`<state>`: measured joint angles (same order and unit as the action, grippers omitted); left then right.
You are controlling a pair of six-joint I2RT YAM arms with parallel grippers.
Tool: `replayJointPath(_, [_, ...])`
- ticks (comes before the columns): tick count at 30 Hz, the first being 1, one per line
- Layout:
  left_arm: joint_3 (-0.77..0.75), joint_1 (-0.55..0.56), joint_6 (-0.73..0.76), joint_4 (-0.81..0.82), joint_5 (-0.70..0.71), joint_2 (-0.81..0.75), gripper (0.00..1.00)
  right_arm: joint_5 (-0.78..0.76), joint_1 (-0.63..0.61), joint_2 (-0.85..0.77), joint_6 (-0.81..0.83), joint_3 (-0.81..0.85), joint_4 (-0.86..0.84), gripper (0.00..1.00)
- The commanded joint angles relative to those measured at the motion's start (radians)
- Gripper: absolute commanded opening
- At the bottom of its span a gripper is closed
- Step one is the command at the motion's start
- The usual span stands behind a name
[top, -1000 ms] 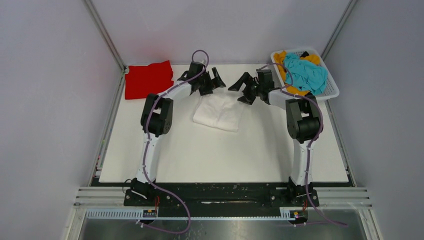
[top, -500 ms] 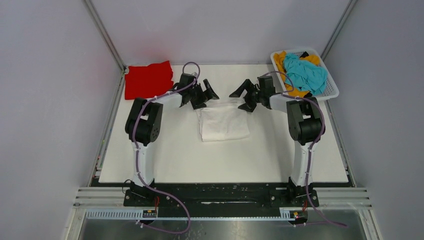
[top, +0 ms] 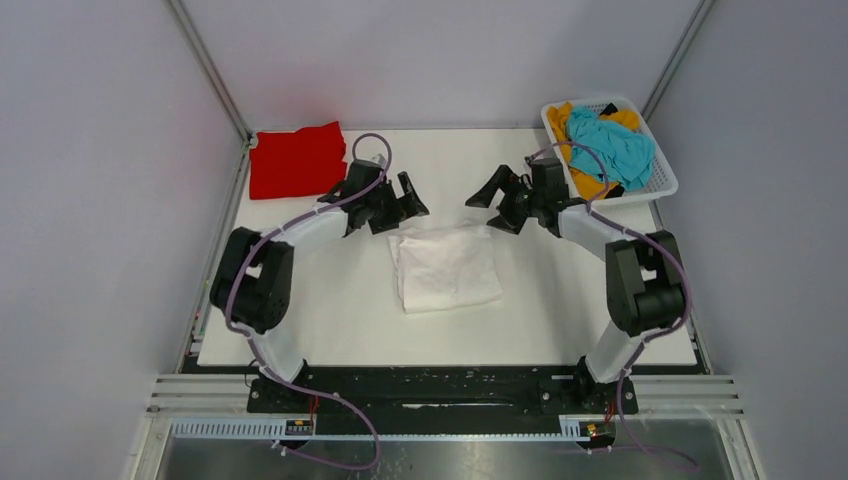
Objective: Fold and stack the t-shirts
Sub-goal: Fold the long partially folded tshirt into a neat square, then put the neatly folded tshirt into the bin with left arm
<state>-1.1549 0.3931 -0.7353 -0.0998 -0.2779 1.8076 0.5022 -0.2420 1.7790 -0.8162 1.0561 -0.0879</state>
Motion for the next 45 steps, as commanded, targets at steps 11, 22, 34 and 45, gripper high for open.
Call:
replayJointPath(11, [0.238,0.091,0.104,-0.24,0.24,-0.272,0.98,-0.219,0.045,-0.456,0.133,-0.289,0.112,0.99])
replayJointPath(22, [0.097,0.203,0.08,-0.28,0.243,0.023,0.69,-0.328,0.057,-0.557,0.202,-0.315,0.184,0.99])
replayJointPath(34, [-0.333,0.244,0.27,-0.539,0.759,0.219,0.0,-0.364,0.076,-0.576,0.251,-0.325,0.184,0.99])
replayJointPath(45, [-0.578,0.081,0.694,-0.324,0.934,0.304,0.0,-0.477,0.078,-0.613,0.289,-0.346,0.16,0.99])
